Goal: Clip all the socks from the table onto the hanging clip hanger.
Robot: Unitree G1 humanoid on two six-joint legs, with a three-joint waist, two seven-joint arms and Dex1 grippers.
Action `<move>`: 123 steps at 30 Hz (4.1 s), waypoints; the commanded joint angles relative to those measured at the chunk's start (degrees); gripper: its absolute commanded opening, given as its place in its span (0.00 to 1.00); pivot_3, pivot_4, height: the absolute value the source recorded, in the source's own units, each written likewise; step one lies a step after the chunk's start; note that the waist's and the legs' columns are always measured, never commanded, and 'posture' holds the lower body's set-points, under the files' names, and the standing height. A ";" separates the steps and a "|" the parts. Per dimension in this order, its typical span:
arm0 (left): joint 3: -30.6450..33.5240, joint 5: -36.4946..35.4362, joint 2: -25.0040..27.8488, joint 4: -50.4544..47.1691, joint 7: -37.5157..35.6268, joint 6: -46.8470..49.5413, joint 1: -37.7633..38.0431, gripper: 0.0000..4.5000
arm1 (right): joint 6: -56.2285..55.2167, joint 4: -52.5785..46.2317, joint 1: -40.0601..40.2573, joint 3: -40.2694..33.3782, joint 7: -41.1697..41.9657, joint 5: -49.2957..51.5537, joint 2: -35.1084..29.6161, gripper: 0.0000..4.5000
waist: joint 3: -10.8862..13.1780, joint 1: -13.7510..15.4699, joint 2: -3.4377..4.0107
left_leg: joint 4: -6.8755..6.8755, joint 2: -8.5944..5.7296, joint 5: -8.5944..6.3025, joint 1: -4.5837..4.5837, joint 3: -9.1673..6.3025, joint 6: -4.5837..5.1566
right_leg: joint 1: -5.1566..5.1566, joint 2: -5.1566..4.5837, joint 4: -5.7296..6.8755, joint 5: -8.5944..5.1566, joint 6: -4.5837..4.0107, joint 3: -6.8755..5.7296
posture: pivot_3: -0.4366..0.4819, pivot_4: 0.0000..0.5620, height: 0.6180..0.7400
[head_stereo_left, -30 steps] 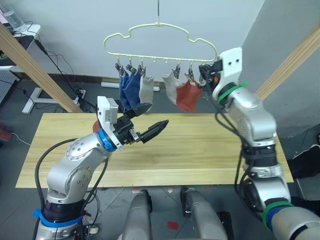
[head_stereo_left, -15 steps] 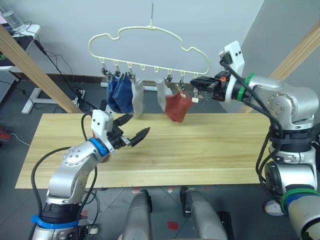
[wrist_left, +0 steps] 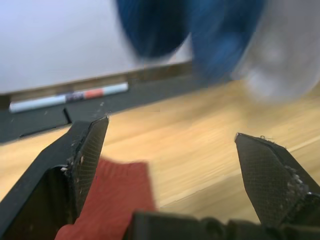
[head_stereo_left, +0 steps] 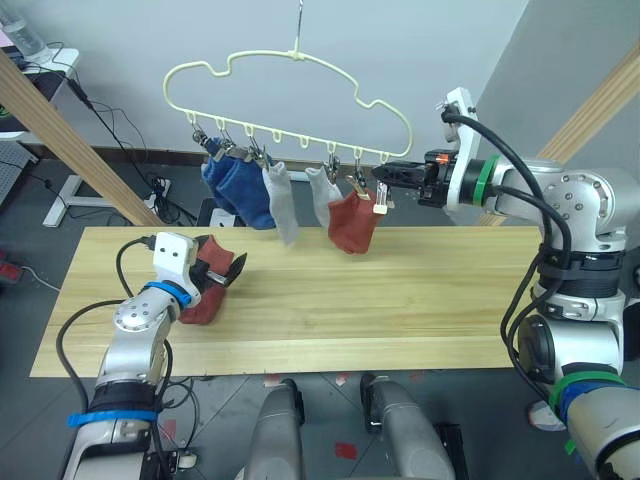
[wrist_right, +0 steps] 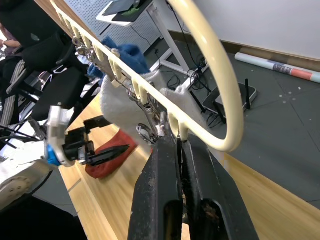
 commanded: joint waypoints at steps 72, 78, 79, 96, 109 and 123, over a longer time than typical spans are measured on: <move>-17.30 13.55 -11.56 -22.22 -3.35 -22.23 -2.98 0.00 | 16.46 4.40 -6.95 -21.77 -23.68 4.23 12.88 0.00 | -0.02 -0.85 0.01 | 0.03 -0.03 0.03 -0.06 0.06 0.07 | 0.01 -0.03 -0.05 0.16 0.08 0.06 | 0.35 0.58 1.00; -17.63 14.96 -11.71 -20.94 -2.15 -24.17 -4.60 0.00 | 16.46 4.35 -6.77 -22.16 -25.45 5.83 13.21 0.00 | -0.01 -0.97 0.01 | 0.04 -0.03 0.03 -0.06 0.06 0.07 | 0.01 -0.03 -0.03 0.16 0.08 0.06 | 0.35 0.58 1.00; -17.64 15.21 -11.71 -20.47 -1.90 -24.30 -4.95 0.00 | 16.46 4.48 -6.84 -22.55 -25.92 6.10 13.48 0.00 | -0.01 -1.02 0.01 | 0.05 -0.03 0.03 -0.06 0.05 0.07 | 0.01 -0.03 -0.03 0.16 0.09 0.06 | 0.35 0.58 1.00; -18.35 18.13 -12.41 -17.73 1.95 -26.40 -8.33 0.00 | 16.46 4.53 -5.85 -22.99 -31.74 12.61 14.71 0.00 | -0.01 -1.44 0.01 | 0.01 -0.02 0.03 -0.07 0.05 0.07 | 0.01 -0.03 -0.05 0.16 0.08 0.05 | 0.36 0.59 1.00; -18.84 17.75 -12.71 -18.08 2.05 -25.42 -9.52 0.00 | 16.46 2.90 -4.73 -22.02 -30.87 13.89 12.45 0.77 | -0.01 -1.58 0.01 | 0.01 -0.01 0.03 -0.07 0.05 0.07 | -0.01 -0.01 -0.03 0.16 0.09 0.06 | 0.36 0.58 1.00; -17.78 4.51 -16.80 -17.25 -7.16 -8.31 -11.43 0.51 | -0.46 -25.51 21.14 -8.39 -8.35 14.51 -14.21 1.00 | -0.02 -2.49 0.03 | 0.05 -0.04 0.00 -0.18 0.03 0.11 | -0.02 0.01 -0.13 0.13 0.15 0.06 | 0.31 0.55 1.00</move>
